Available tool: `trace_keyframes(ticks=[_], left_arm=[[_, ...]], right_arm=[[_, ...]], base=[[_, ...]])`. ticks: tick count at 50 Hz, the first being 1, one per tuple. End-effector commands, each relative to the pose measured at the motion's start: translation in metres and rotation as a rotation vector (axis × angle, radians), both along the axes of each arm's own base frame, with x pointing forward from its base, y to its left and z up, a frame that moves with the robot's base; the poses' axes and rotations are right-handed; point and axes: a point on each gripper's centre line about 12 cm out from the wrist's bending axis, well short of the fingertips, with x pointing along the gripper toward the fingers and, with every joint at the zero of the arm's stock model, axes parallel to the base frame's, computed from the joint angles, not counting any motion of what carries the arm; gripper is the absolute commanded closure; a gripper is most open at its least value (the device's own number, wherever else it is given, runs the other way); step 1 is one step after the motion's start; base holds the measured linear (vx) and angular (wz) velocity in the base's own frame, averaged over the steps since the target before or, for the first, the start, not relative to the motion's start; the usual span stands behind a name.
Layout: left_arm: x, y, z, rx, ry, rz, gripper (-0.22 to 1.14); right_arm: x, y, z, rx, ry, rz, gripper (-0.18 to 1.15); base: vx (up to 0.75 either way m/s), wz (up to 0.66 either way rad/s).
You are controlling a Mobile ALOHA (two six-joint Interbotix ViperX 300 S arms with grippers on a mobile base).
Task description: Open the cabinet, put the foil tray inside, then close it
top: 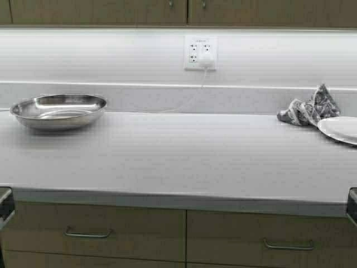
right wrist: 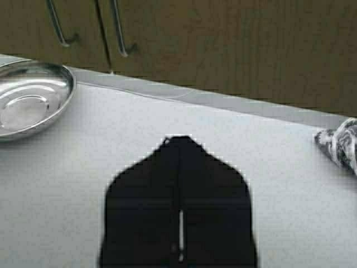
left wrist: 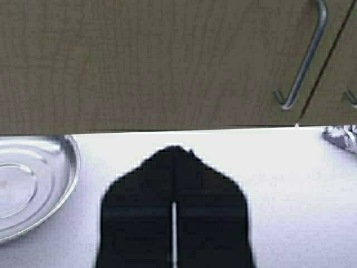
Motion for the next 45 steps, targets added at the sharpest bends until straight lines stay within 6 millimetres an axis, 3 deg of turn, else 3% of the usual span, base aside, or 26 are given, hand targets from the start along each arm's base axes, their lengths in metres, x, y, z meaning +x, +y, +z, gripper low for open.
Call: trace_keyframes(ticks=[1, 11, 17, 32, 45], left_arm=[[-0.026, 0.007, 0.016, -0.016, -0.051, -0.003, 0.87], [-0.048, 0.014, 0.017, -0.027, -0.064, -0.003, 0.87], [-0.050, 0.015, 0.016, -0.021, -0.062, -0.002, 0.87], [-0.045, 0.013, 0.008, -0.010, -0.042, -0.004, 0.87], [-0.038, 0.011, -0.011, 0.006, 0.010, -0.003, 0.87]], right_arm=[[0.018, 0.005, 0.029, 0.023, -0.060, -0.002, 0.90], [0.049, 0.015, 0.041, 0.024, -0.060, -0.002, 0.90], [0.060, 0.018, 0.040, 0.020, -0.052, -0.003, 0.90], [0.021, 0.010, 0.034, 0.015, -0.042, 0.006, 0.90], [0.005, 0.004, 0.025, 0.011, -0.031, 0.004, 0.90]], base=[[0.17, -0.04], [0.16, -0.04], [0.13, -0.05], [0.06, -0.01], [0.01, -0.01]])
